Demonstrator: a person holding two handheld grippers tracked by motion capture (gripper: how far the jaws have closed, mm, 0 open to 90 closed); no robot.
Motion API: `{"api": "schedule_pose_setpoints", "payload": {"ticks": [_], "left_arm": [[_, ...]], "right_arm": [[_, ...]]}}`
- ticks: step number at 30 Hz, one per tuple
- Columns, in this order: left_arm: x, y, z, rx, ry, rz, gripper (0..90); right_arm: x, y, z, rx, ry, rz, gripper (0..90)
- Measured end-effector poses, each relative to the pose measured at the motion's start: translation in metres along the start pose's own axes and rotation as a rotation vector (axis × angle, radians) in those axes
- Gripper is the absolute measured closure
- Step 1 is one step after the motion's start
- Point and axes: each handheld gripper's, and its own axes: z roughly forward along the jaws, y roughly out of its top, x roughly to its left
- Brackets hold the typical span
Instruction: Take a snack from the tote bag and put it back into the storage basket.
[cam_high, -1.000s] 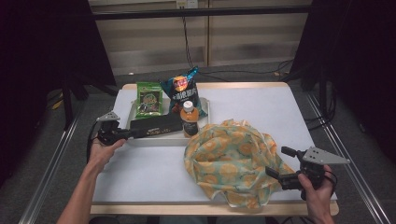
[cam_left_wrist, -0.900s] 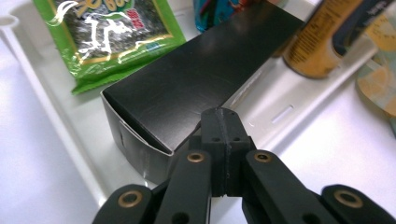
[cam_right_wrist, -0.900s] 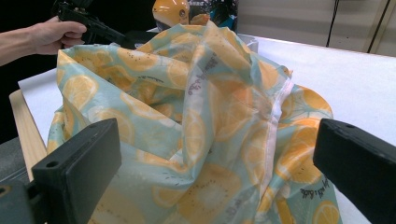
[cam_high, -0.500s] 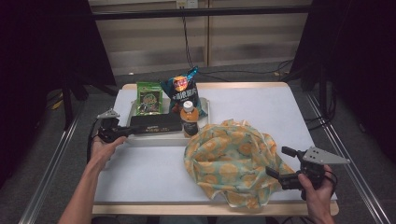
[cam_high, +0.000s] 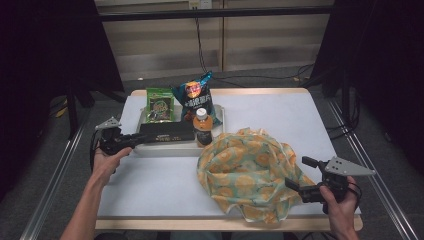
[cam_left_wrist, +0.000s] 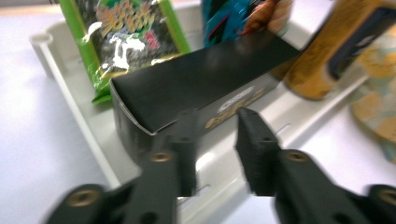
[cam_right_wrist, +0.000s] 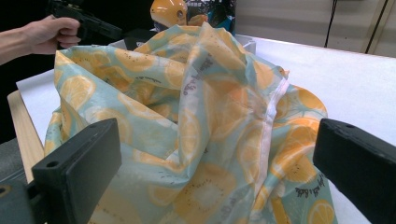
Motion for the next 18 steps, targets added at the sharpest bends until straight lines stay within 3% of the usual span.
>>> {"api": "schedule_pose_setpoints", "payload": {"ticks": [10, 13, 18], "left_arm": [[-0.028, -0.007, -0.032, -0.033, 0.072, 0.023, 24.4], [-0.037, -0.012, -0.040, -0.041, 0.083, 0.040, 19.5], [-0.054, -0.020, -0.050, -0.037, 0.058, 0.052, 12.4]], "right_arm": [[0.001, 0.003, 0.000, -0.013, 0.001, -0.003, 1.0], [0.001, 0.003, 0.001, -0.011, 0.000, -0.003, 1.0], [0.002, 0.003, 0.001, -0.009, 0.003, -0.006, 1.0]]}}
